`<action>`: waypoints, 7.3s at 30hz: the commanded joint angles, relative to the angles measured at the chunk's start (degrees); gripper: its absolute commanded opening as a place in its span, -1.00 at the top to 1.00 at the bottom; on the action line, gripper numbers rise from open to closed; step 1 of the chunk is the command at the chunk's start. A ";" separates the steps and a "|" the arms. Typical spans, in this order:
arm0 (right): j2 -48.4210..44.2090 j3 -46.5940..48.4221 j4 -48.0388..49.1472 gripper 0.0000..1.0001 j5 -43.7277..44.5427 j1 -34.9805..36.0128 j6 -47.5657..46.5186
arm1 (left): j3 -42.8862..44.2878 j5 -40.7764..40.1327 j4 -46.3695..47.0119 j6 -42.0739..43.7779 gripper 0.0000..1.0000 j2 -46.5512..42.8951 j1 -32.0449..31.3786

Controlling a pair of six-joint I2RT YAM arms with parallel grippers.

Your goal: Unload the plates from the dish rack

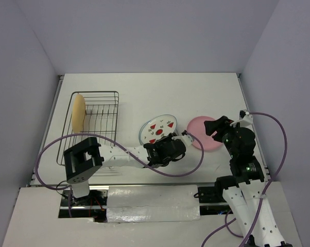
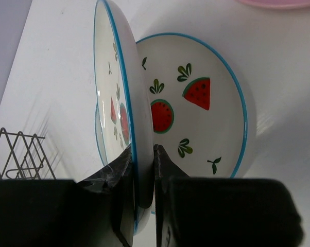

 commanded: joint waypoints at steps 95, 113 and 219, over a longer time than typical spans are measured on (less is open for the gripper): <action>-4.25 2.19 1.17 -0.39 -3.85 -0.42 -2.02 | 11.66 45.94 -35.67 -16.40 -0.42 -28.70 81.84; -4.86 2.01 1.26 -0.39 -3.76 -0.50 -2.20 | 5.15 57.91 -30.48 -19.65 -0.22 -25.88 86.32; 5.51 6.93 2.94 -0.76 -35.05 -0.33 10.29 | 11.30 1.32 -10.53 -11.66 1.00 -18.51 -10.34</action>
